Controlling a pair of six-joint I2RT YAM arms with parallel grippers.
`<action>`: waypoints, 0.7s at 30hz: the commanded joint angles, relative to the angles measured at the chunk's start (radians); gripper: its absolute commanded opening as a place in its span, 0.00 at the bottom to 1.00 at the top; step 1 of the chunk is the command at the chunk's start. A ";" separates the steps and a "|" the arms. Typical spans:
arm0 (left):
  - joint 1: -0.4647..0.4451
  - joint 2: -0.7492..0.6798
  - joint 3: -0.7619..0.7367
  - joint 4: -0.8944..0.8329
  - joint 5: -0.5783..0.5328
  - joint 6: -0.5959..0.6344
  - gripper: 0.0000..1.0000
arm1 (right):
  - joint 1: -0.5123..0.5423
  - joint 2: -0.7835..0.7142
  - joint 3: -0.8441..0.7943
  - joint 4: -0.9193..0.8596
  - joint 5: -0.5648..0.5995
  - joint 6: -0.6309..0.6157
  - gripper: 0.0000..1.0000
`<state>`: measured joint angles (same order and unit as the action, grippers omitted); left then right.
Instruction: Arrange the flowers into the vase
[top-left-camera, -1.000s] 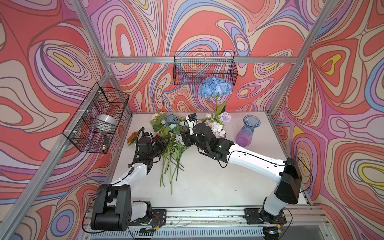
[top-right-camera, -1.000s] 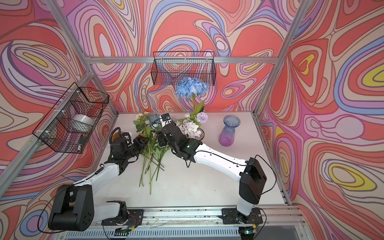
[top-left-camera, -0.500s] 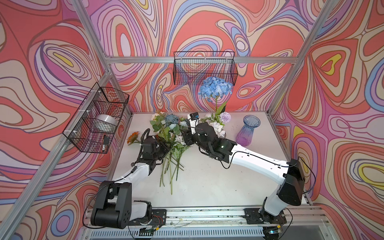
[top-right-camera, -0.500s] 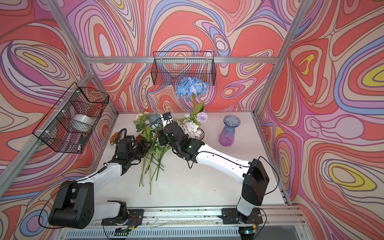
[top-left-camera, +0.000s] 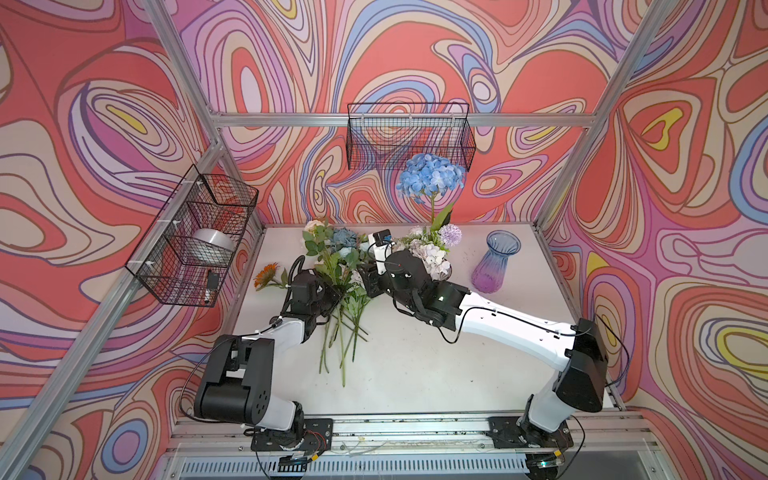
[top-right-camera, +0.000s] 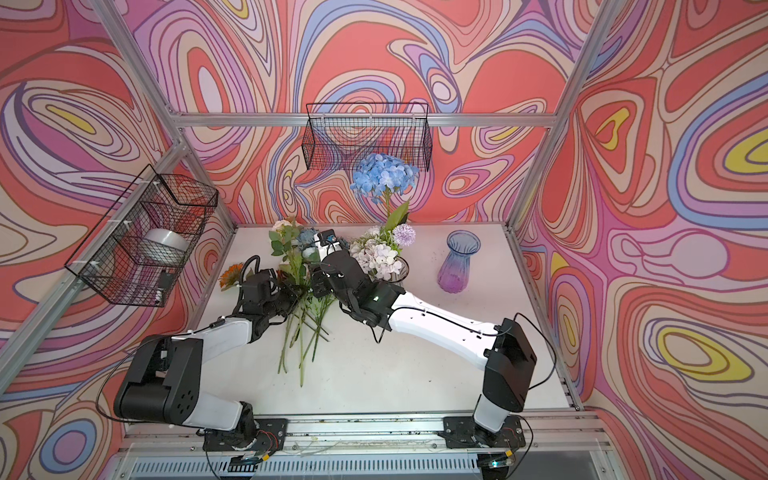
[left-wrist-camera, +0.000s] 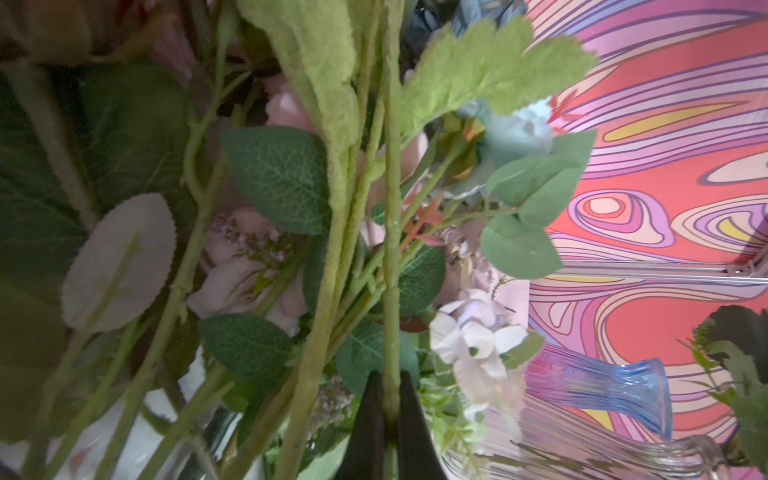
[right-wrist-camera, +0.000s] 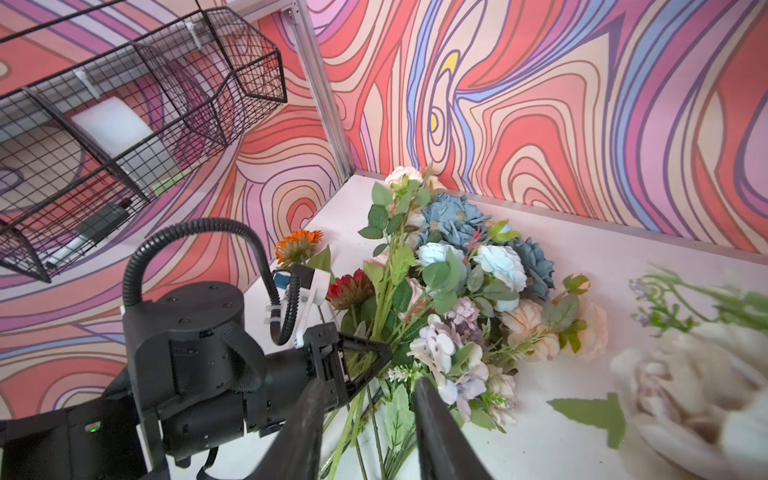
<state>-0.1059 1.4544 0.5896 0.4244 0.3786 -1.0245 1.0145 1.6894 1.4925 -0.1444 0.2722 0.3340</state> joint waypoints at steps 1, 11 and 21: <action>-0.003 -0.098 0.043 -0.032 -0.030 0.032 0.00 | 0.044 0.052 -0.009 -0.024 -0.037 0.013 0.39; 0.089 -0.247 0.097 -0.078 -0.050 0.078 0.00 | 0.097 0.176 -0.039 0.012 -0.124 0.062 0.51; 0.097 -0.229 0.103 -0.012 0.017 0.037 0.00 | 0.101 0.399 0.064 0.034 -0.017 0.061 0.63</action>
<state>-0.0132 1.2179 0.6807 0.3412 0.3584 -0.9745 1.1084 2.0476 1.5089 -0.1349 0.1967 0.3904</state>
